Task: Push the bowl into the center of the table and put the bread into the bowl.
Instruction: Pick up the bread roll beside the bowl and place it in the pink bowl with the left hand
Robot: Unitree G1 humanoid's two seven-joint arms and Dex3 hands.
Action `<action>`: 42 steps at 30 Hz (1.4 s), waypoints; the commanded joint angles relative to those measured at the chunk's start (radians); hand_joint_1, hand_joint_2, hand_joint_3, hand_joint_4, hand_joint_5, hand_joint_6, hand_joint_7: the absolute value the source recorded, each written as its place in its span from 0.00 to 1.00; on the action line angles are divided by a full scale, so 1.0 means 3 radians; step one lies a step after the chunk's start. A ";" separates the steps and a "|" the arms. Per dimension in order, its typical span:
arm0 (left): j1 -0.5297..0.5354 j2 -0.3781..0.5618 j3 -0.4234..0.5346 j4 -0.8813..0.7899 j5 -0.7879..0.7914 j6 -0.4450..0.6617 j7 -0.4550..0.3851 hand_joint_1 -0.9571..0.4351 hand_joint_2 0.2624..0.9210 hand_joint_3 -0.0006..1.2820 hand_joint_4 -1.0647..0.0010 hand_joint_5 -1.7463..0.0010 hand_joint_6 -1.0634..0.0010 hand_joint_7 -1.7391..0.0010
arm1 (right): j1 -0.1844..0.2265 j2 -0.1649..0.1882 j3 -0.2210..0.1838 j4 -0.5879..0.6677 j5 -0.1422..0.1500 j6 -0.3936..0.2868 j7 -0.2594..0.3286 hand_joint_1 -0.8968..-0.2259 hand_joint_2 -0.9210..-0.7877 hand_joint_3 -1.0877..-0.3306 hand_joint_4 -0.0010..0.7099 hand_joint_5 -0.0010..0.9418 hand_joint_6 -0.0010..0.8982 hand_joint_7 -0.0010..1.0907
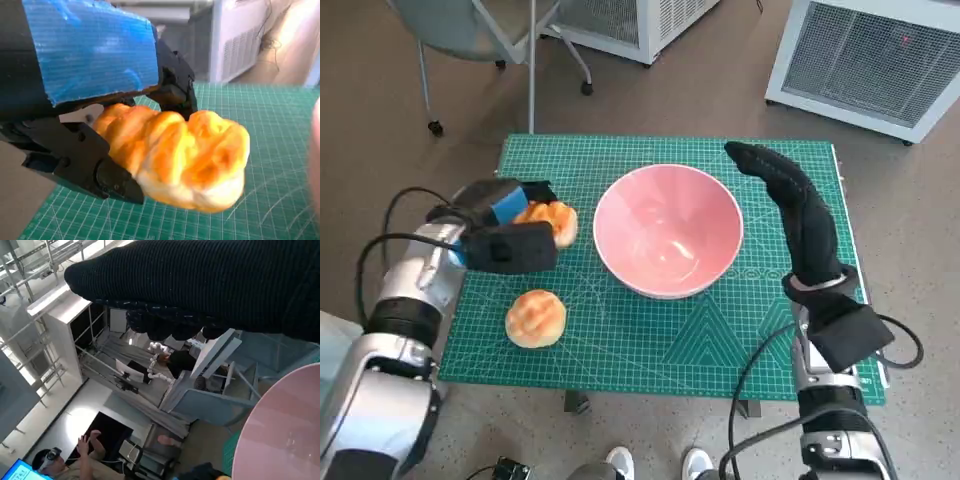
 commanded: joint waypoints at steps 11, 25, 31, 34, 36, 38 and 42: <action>0.0420 -0.0048 0.0502 -0.1782 -0.0229 -0.0303 0.0354 0.69 1.00 0.03 0.26 0.40 0.41 0.33 | 0.0107 0.0070 0.0012 0.0065 -0.0007 -0.0020 -0.0041 0.27 0.00 0.31 0.15 0.00 0.00 0.33; 0.0203 -0.0557 0.0127 -0.1913 0.0079 -0.0090 0.0138 0.69 1.00 0.05 0.31 0.35 0.44 0.32 | 0.0150 0.0092 -0.0005 0.0046 0.0023 -0.0042 -0.0032 0.26 0.00 0.31 0.14 0.00 0.00 0.32; -0.0050 -0.0793 -0.0074 -0.1326 0.0235 -0.0226 0.0264 0.69 1.00 0.04 0.31 0.37 0.43 0.31 | 0.0183 0.0087 -0.0016 0.0007 0.0038 -0.0028 -0.0028 0.26 0.00 0.31 0.14 0.00 0.00 0.32; -0.0185 -0.0915 -0.0197 -0.0900 0.0337 -0.0282 0.0349 0.69 1.00 0.05 0.31 0.36 0.43 0.32 | 0.0209 0.0088 -0.0019 -0.0024 0.0047 -0.0022 -0.0027 0.26 0.00 0.31 0.13 0.00 0.00 0.31; -0.0236 -0.0950 -0.0237 -0.0753 0.0361 -0.0314 0.0386 0.69 1.00 0.05 0.32 0.35 0.44 0.32 | 0.0216 0.0088 -0.0021 -0.0035 0.0052 -0.0015 -0.0025 0.26 0.00 0.31 0.13 0.00 0.00 0.31; -0.0273 -0.1012 -0.0288 -0.0585 0.0377 -0.0321 0.0377 0.69 1.00 0.06 0.33 0.34 0.45 0.32 | 0.0231 0.0085 -0.0023 -0.0065 0.0053 -0.0002 -0.0028 0.26 0.00 0.31 0.13 0.00 0.00 0.31; -0.0322 -0.1109 -0.0364 -0.0327 0.0365 -0.0317 0.0319 0.69 1.00 0.07 0.35 0.31 0.46 0.32 | 0.0254 0.0077 -0.0029 -0.0113 0.0059 0.0027 -0.0029 0.27 0.00 0.31 0.13 0.00 0.00 0.31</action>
